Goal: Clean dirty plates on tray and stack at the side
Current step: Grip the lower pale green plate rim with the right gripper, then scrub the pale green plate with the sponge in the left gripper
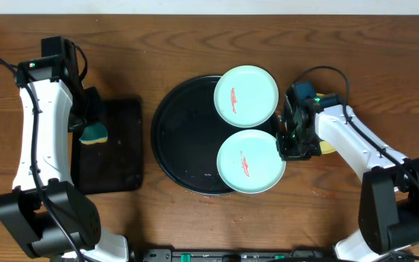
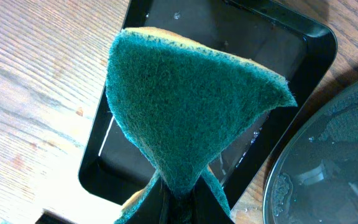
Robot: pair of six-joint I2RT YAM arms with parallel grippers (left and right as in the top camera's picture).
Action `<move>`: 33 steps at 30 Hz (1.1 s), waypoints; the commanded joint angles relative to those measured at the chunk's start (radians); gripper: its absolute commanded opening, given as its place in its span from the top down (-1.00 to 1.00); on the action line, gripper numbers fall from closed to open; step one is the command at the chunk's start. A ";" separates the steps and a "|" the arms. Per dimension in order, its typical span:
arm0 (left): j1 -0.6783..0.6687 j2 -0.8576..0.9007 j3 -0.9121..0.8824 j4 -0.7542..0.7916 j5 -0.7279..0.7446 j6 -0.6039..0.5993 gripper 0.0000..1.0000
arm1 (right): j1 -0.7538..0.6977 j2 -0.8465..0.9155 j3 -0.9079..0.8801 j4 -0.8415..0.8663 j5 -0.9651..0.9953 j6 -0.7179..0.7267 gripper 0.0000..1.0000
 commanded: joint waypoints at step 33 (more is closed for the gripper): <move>-0.002 -0.002 0.010 0.005 0.053 0.013 0.85 | 0.349 0.096 0.046 0.438 -0.013 0.509 0.98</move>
